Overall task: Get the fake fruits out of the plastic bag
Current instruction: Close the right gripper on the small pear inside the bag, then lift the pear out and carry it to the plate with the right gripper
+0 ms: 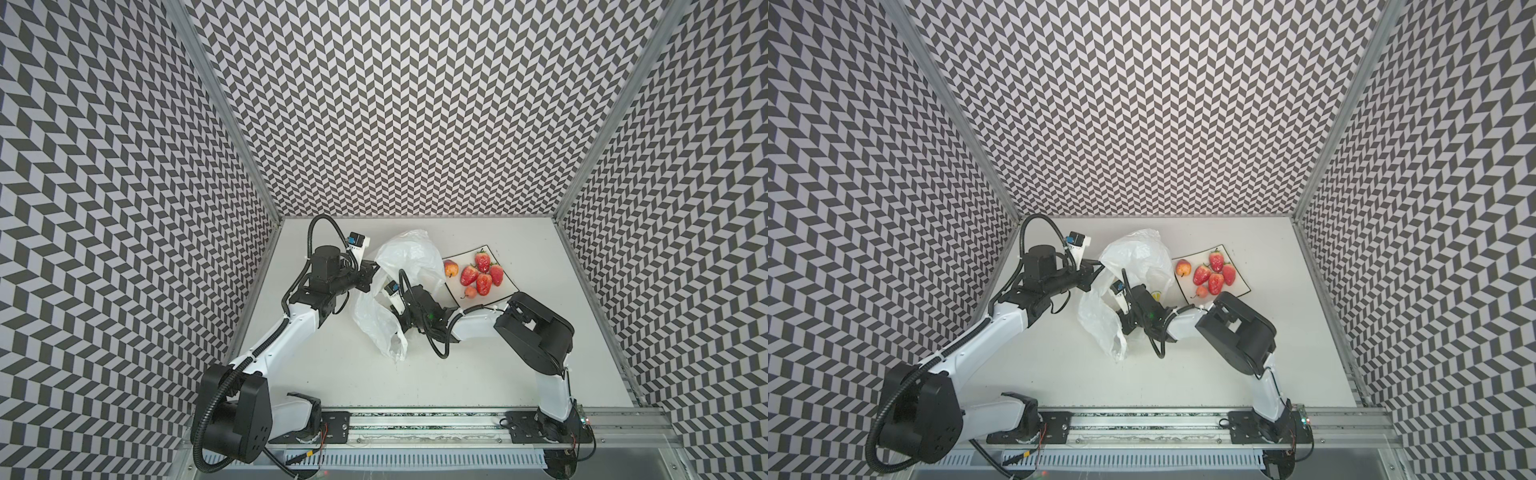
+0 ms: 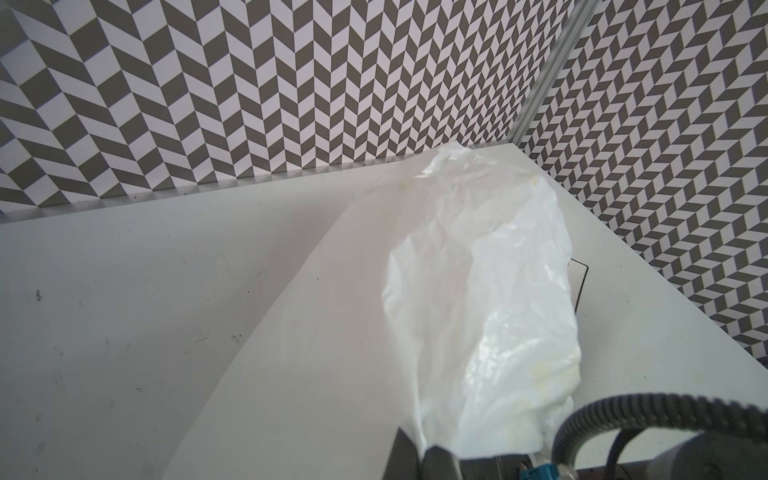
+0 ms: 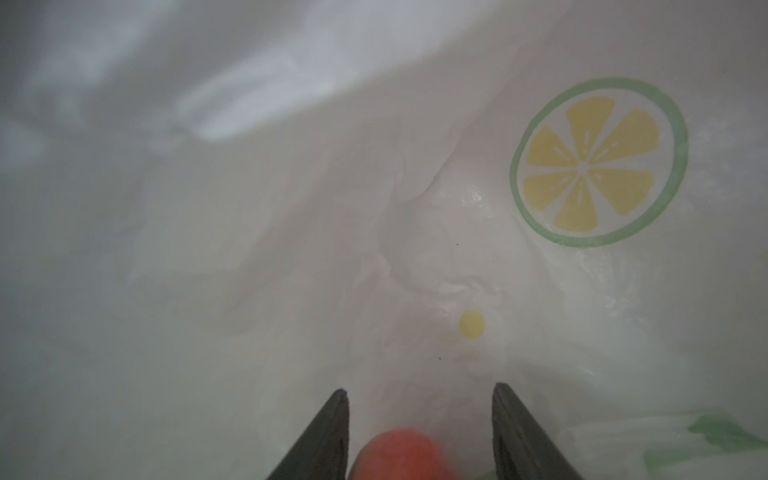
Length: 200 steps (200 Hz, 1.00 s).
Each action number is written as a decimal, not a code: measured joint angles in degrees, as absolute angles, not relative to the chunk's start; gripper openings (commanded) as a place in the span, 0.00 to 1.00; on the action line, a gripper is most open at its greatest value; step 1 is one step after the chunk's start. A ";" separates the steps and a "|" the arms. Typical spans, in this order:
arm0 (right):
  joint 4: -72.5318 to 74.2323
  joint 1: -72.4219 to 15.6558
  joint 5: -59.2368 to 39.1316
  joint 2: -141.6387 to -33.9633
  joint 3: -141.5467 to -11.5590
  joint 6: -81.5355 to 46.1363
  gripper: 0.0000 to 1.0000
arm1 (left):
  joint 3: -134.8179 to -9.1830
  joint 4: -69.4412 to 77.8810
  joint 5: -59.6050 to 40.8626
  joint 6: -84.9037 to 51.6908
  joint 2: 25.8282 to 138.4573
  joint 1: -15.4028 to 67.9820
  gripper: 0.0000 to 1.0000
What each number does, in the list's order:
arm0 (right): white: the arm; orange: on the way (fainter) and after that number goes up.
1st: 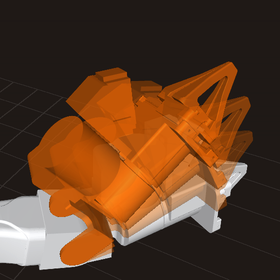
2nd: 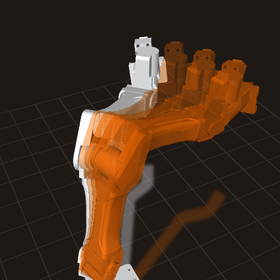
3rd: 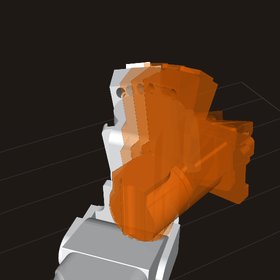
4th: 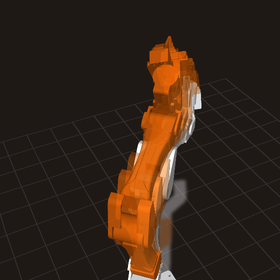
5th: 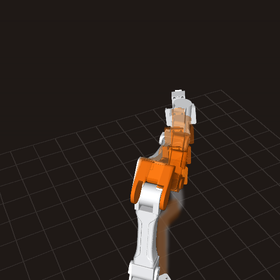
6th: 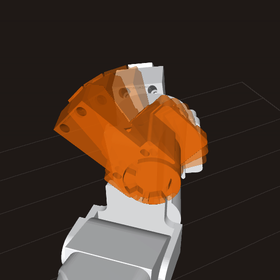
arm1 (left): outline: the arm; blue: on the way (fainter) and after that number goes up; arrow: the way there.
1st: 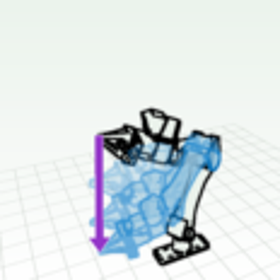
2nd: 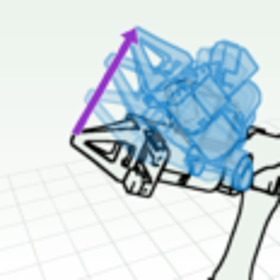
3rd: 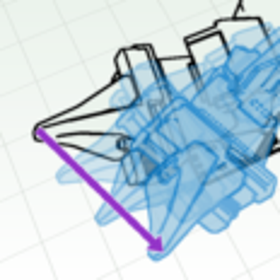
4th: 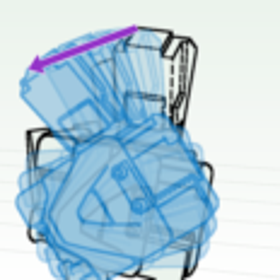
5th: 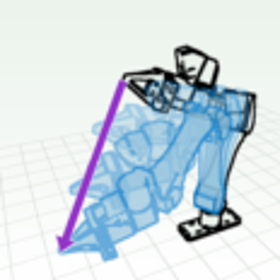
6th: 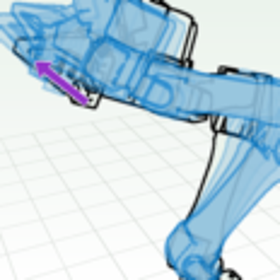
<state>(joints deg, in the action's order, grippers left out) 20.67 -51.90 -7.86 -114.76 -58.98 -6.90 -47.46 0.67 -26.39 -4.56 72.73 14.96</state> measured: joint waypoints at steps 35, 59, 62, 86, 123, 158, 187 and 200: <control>19.59 -52.10 -8.38 -114.87 -58.98 -6.42 0.47 | -47.46 0.67 -26.39 -4.56 72.73 14.96 0.00; 19.73 -52.31 -8.38 -115.87 -59.31 -5.96 0.39 | -47.46 0.67 -26.37 -4.58 72.73 14.96 0.00; 19.84 -52.36 -8.32 -116.01 -59.42 -6.02 0.37 | -47.46 0.67 -26.37 -4.58 72.73 14.96 0.00; 19.97 -52.49 -8.19 -116.40 -60.01 -5.72 0.25 | -47.46 0.67 -26.28 -4.58 72.73 14.96 0.00; 19.86 -52.51 -7.40 -115.96 -59.66 -5.48 0.12 | -47.46 0.67 -25.43 -4.56 72.73 14.96 0.00; 19.20 -52.51 -6.59 -110.02 -55.75 -6.00 0.10 | -47.46 0.64 -22.48 -4.16 72.60 14.83 0.00; 21.06 -52.56 -5.52 -98.72 -49.60 -7.88 0.09 | -47.29 0.21 -19.09 -3.73 72.42 13.93 0.00; 22.83 -52.60 -4.67 -92.44 -45.60 -9.21 0.09 | -47.27 -0.34 -17.58 -3.46 72.29 13.54 0.00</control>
